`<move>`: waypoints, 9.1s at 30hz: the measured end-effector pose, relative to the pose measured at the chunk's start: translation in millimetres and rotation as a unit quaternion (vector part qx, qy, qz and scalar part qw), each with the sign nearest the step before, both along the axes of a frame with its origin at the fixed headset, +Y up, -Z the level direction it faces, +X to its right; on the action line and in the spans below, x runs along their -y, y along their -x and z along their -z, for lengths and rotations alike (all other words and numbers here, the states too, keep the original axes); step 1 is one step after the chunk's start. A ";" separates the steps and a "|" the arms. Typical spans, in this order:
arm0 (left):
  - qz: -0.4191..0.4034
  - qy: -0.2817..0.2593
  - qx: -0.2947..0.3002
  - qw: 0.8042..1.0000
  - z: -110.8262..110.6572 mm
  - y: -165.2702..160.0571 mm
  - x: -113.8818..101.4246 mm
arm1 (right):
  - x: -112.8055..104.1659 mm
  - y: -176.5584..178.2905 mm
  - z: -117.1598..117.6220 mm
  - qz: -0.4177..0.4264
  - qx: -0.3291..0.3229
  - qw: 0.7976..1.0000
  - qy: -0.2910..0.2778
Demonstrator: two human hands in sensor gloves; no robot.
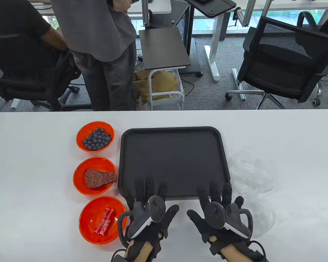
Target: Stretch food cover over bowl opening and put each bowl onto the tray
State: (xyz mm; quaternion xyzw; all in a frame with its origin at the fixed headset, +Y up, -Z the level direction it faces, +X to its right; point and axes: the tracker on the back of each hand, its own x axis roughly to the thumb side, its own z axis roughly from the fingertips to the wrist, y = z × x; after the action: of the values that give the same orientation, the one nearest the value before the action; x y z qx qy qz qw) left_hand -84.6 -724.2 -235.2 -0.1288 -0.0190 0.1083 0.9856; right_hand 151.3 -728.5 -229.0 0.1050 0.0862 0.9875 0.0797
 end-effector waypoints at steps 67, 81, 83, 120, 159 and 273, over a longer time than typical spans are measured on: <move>0.030 0.006 -0.286 0.958 -5.3 202.3 -4.9 | -5.3 -9.0 -3.1 0.034 0.012 0.999 0.022; -0.051 0.011 -0.272 0.961 -11.2 207.0 -1.5 | -6.9 -13.0 -1.8 0.044 0.018 0.999 0.021; -0.061 0.009 -0.255 0.965 -11.5 196.2 -5.8 | -7.9 -15.1 -1.2 0.051 0.023 0.998 0.017; -0.129 0.037 -0.106 0.985 35.2 7.1 14.5 | -10.8 -24.6 1.8 0.045 0.035 0.998 0.006; 0.015 0.049 -0.032 0.998 27.8 47.1 5.5 | -54.6 -121.6 -13.8 0.093 0.065 0.994 0.008; -0.730 -0.040 -0.097 0.675 0.6 59.1 -11.3 | -1.9 10.2 22.0 0.613 -0.019 0.789 0.025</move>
State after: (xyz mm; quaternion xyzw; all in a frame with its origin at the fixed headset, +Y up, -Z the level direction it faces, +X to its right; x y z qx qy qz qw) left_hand -143.7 -712.9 -235.8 -0.0231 -0.0156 0.8043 0.5935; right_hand 141.1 -726.5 -250.9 0.1525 0.0302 0.7265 0.6693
